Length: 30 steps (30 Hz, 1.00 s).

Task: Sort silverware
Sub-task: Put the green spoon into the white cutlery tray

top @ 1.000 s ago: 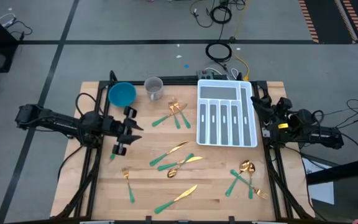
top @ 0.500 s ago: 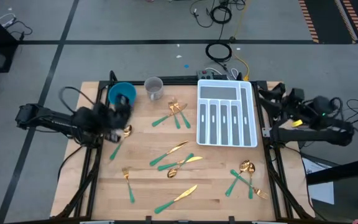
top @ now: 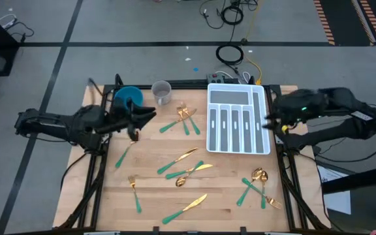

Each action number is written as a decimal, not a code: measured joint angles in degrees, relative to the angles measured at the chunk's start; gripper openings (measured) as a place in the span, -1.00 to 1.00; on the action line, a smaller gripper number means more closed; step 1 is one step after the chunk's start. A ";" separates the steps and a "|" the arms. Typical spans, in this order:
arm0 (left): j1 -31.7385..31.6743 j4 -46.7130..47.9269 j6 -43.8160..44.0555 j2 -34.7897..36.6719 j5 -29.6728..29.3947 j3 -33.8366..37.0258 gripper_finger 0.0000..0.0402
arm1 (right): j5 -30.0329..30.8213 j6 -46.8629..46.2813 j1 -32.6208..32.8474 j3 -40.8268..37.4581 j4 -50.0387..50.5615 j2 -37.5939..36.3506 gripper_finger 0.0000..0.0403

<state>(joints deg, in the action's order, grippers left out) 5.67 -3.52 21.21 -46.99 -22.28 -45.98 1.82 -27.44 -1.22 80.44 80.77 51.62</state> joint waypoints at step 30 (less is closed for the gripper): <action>3.85 57.63 24.79 -5.08 -3.26 -13.05 -0.39 | 0.99 -32.55 31.66 -30.94 -14.45 9.17 -0.02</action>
<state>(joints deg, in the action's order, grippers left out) 9.52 54.11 46.00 -52.07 -25.54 -59.02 2.81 -59.99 30.45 49.50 66.32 60.80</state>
